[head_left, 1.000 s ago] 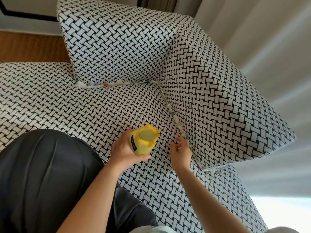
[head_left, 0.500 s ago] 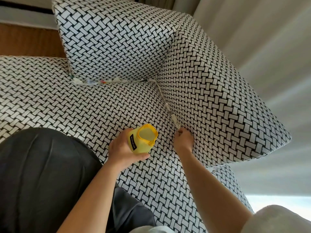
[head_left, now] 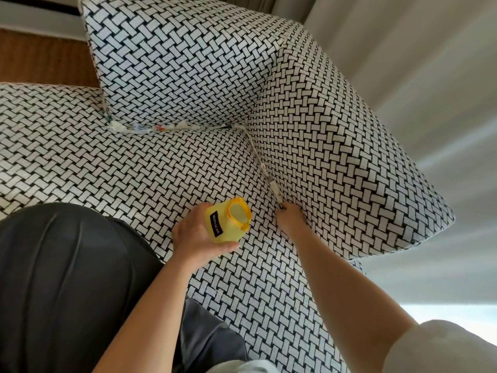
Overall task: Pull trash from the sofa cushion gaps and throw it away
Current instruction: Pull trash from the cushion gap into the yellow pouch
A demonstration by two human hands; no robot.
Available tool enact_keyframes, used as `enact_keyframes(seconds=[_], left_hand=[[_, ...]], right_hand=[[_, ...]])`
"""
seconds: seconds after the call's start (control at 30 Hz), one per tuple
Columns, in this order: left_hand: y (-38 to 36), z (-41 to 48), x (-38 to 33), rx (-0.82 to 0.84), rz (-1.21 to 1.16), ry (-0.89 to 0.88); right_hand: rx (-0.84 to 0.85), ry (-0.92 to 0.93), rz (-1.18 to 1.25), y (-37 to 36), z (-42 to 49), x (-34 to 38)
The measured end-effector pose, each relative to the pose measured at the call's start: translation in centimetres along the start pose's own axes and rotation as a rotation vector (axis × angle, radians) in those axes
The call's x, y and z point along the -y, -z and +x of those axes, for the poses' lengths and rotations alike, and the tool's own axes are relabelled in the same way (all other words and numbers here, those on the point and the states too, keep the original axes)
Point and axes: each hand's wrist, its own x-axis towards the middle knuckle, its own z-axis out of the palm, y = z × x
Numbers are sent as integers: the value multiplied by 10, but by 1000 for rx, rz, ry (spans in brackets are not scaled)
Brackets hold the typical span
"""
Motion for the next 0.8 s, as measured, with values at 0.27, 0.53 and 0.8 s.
enact_keyframes(seconds=[0.27,0.53,0.8], left_hand=[[3,-3,7,-16,-25,-95],[1,-11,2,8,13,-128],[-5,-18,6,42,-19,-117]], right_hand=[[-253,136,-85,-6,-16,-11],[12,450,656,-6,-96,20],[-175,247,583,-25,-99,-26]])
